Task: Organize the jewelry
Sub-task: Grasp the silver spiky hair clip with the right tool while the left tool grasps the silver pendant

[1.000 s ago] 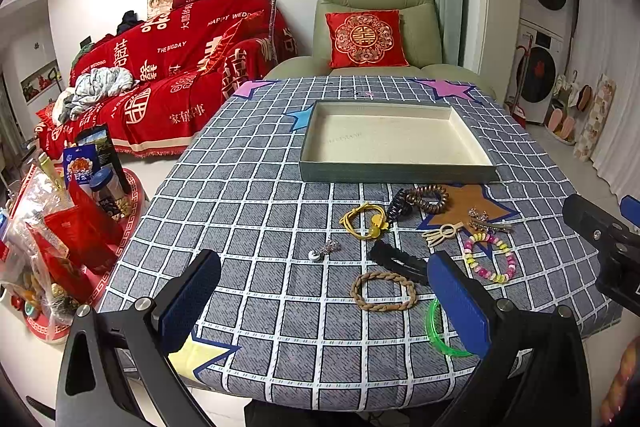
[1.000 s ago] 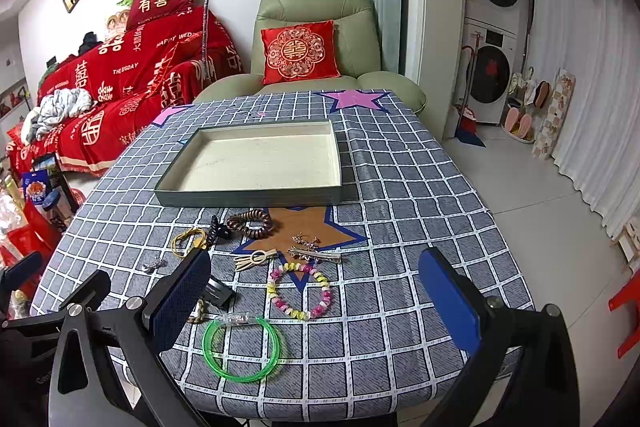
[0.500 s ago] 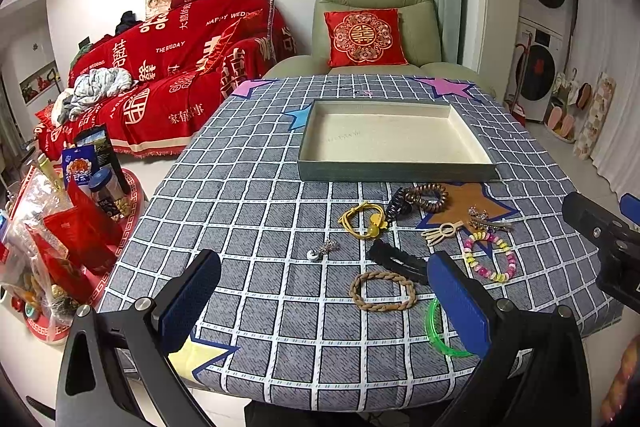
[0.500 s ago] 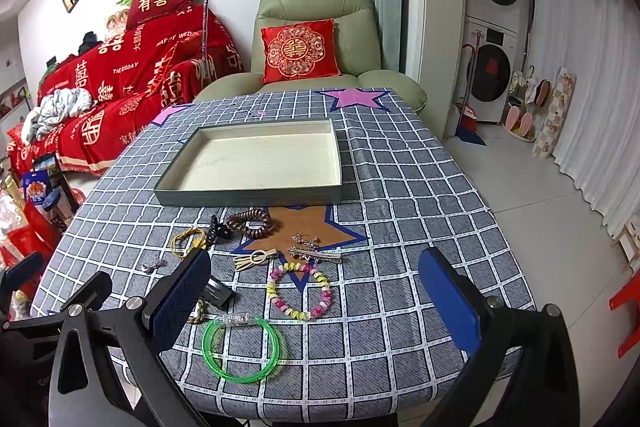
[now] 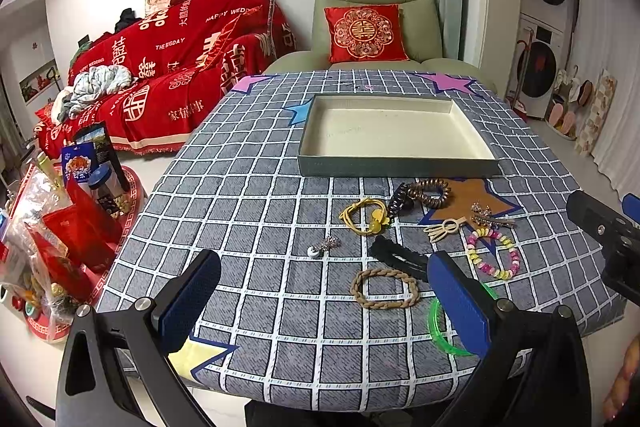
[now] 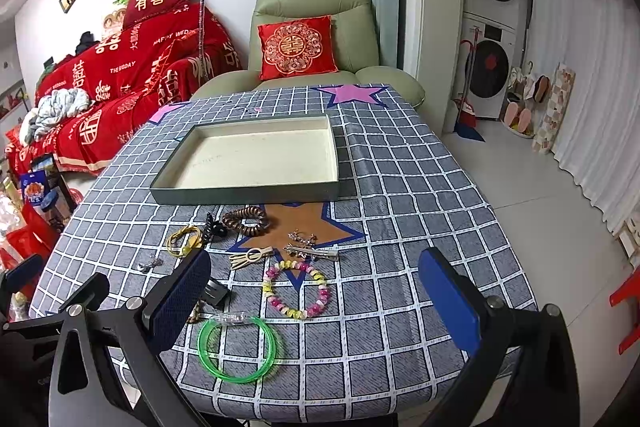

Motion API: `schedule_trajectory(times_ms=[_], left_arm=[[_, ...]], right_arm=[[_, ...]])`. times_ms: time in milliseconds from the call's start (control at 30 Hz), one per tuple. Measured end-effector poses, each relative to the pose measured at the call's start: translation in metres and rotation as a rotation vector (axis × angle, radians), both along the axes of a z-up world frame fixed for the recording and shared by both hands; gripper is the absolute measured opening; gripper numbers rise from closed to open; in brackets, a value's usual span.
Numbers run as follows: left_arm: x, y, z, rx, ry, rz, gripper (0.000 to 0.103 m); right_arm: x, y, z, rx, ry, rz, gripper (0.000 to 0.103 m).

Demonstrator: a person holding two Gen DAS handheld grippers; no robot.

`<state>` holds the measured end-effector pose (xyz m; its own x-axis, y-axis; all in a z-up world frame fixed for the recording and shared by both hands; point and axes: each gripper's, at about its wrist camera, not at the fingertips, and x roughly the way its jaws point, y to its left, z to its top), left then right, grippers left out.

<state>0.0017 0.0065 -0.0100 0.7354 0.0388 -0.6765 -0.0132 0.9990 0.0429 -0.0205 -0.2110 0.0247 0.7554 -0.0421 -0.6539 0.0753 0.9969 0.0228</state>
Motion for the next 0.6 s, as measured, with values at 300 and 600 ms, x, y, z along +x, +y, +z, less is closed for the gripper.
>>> schedule_trajectory(times_ms=[300, 600], left_arm=[[0.015, 0.014, -0.023, -0.025, 0.081, 0.004, 0.103], [0.049, 0.03, -0.051, -0.09, 0.183, -0.023, 0.103]], right_arm=[[0.01, -0.013, -0.019, 0.006, 0.051, -0.011, 0.103], [0.034, -0.044, -0.048, 0.041, 0.177, -0.034, 0.103]])
